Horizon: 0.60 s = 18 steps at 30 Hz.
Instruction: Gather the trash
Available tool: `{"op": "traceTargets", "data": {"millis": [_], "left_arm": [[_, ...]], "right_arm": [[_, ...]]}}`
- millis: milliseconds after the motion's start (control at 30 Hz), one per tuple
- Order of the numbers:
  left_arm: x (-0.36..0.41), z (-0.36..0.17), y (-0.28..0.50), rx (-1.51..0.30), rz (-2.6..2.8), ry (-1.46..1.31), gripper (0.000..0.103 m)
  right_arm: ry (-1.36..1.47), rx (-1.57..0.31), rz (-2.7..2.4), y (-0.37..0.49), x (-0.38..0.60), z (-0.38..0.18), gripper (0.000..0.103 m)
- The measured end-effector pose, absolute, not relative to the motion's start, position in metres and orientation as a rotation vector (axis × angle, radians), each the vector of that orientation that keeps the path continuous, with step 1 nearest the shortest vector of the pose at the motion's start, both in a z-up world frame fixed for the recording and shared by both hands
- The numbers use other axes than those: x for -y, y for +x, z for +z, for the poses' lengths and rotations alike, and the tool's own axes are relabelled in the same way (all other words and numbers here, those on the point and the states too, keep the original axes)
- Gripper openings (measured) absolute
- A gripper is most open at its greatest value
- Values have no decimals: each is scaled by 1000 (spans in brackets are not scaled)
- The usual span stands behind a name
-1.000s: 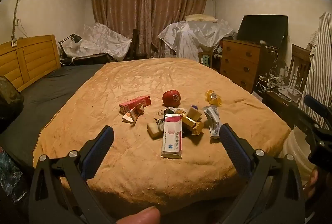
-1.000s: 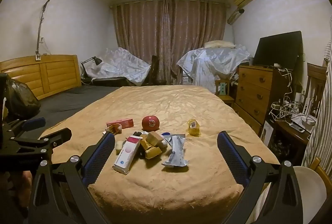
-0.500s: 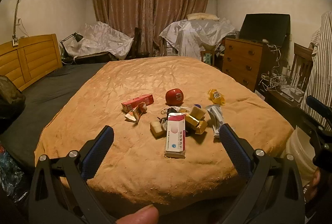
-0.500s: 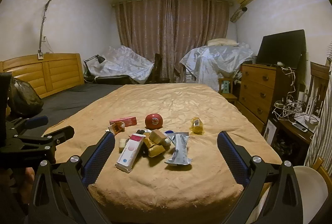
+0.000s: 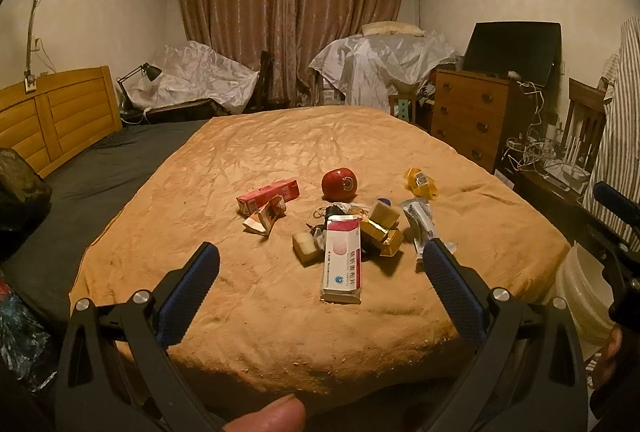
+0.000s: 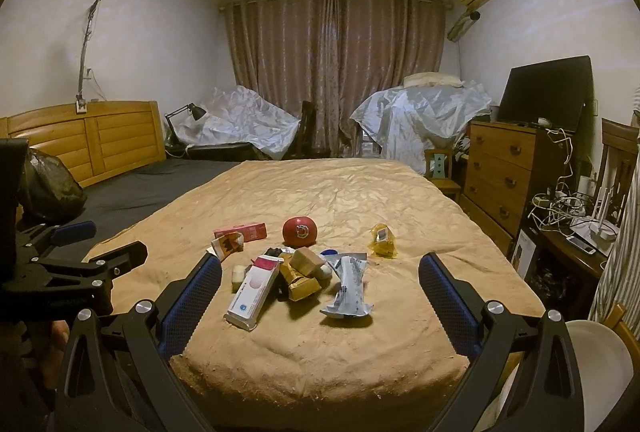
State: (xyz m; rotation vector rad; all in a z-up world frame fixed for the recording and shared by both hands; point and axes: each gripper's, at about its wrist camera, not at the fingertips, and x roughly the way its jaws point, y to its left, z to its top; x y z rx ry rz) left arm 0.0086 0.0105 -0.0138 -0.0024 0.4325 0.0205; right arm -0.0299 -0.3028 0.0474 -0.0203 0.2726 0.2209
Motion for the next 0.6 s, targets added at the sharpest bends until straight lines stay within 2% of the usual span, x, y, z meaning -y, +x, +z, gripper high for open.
{"op": "traceTargets", "data": {"millis": [600], "left_arm": [[-13, -24, 14, -446, 28, 2, 98]], "right_arm": [[-25, -281, 228, -29, 300, 43, 99]]}}
